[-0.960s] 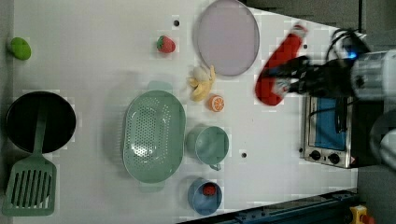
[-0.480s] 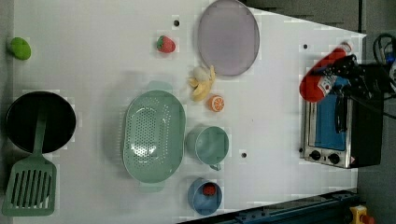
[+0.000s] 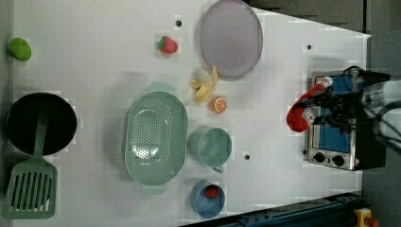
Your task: Pick ketchup from strainer and place it on the table
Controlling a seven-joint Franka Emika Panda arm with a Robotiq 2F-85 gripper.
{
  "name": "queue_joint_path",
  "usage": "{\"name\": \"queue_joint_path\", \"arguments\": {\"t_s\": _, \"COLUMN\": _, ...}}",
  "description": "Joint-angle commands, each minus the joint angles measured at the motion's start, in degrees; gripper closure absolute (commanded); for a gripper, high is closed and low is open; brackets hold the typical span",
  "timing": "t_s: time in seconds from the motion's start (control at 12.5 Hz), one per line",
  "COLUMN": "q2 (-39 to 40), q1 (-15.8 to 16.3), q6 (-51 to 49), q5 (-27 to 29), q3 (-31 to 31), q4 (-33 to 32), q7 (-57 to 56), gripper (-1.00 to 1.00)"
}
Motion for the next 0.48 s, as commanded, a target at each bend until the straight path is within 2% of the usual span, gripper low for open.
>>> {"name": "queue_joint_path", "arguments": {"t_s": 0.08, "q2": 1.4, "q1": 2.6, "q6": 8.6, "q5": -0.6, "q3": 1.4, "q4": -4.7, "q7": -2.7, "gripper": -0.21}}
{"name": "queue_joint_path", "arguments": {"t_s": 0.32, "q2": 5.9, "q1": 2.6, "q6": 16.0, "q5": -2.5, "q3": 1.0, "q4": -7.6, "q7": -2.7, "gripper": -0.21}}
{"name": "queue_joint_path", "arguments": {"t_s": 0.4, "q2": 7.6, "q1": 2.5, "q6": 17.4, "q5": -3.2, "q3": 1.0, "q4": -7.6, "q7": -2.7, "gripper": -0.27}}
{"name": "queue_joint_path", "arguments": {"t_s": 0.48, "q2": 9.2, "q1": 2.5, "q6": 18.7, "q5": -3.5, "q3": 0.9, "q4": -7.6, "q7": -2.7, "gripper": -0.46}}
